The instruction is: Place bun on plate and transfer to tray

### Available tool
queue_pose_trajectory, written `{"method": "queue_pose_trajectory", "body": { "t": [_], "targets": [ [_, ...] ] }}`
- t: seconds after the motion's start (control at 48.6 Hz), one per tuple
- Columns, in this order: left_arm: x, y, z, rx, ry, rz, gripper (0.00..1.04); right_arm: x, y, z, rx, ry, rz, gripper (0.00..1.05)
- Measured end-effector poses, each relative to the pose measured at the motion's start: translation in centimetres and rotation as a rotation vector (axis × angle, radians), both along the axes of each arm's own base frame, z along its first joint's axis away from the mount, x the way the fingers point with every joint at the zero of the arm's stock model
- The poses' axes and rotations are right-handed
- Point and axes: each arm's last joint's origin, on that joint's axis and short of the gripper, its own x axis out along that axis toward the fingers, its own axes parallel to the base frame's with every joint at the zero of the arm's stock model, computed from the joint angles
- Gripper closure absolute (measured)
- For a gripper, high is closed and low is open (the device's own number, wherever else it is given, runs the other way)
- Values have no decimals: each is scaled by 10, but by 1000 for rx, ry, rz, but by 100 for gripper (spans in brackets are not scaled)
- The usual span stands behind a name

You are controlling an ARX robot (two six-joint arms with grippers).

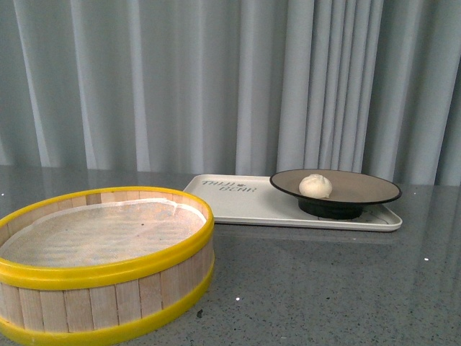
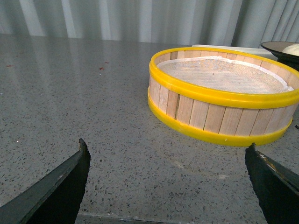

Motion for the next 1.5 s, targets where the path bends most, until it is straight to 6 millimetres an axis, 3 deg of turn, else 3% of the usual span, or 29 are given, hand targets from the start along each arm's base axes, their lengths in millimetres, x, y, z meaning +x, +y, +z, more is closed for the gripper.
{"method": "queue_pose_trajectory", "body": {
  "t": [0.699,0.802,1.274,1.501],
  "targets": [
    [0,0,0,0,0,0,7,-20,0,-3,0,5,3,102],
    [0,0,0,0,0,0,7,-20,0,-3,0,4,3,80],
    [0,0,0,0,0,0,7,-20,0,-3,0,4,2,8],
    [0,0,0,0,0,0,7,-20,0,-3,1,4,3,8]
  ]
}}
